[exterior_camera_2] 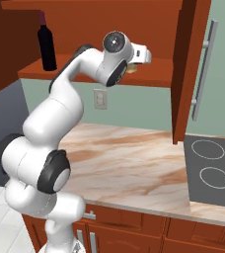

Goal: Get the candle and the wine from the cabinet and move them to the dining counter.

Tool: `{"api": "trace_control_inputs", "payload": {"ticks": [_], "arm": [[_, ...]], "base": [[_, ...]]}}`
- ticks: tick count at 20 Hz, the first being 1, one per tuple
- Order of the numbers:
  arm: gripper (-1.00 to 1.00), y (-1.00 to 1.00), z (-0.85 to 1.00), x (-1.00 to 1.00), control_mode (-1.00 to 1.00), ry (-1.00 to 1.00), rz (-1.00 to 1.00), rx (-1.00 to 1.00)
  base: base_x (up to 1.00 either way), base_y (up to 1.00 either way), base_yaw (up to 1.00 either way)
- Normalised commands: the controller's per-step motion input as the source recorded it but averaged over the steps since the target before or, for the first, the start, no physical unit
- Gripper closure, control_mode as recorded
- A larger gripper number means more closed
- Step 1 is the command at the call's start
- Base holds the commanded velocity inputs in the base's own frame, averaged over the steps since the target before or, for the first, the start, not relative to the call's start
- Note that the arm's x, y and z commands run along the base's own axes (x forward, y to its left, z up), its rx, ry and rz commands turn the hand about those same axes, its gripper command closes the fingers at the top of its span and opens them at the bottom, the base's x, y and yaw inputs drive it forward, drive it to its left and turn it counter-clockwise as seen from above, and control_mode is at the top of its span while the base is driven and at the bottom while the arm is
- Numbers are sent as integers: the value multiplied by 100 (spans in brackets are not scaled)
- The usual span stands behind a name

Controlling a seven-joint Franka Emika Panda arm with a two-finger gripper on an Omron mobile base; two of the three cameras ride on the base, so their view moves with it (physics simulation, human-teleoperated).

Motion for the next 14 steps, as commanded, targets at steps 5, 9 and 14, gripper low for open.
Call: {"api": "trace_control_inputs", "payload": {"ticks": [5, 9, 14], "arm": [[-100, 0, 0, 18, -100, 0, 0, 0], [-100, 0, 0, 13, -100, 1, 0, 0], [-100, 0, -2, 7, -100, 3, 0, 0]], "base": [[0, 0, 0], [0, 0, 0], [0, 0, 0]]}}
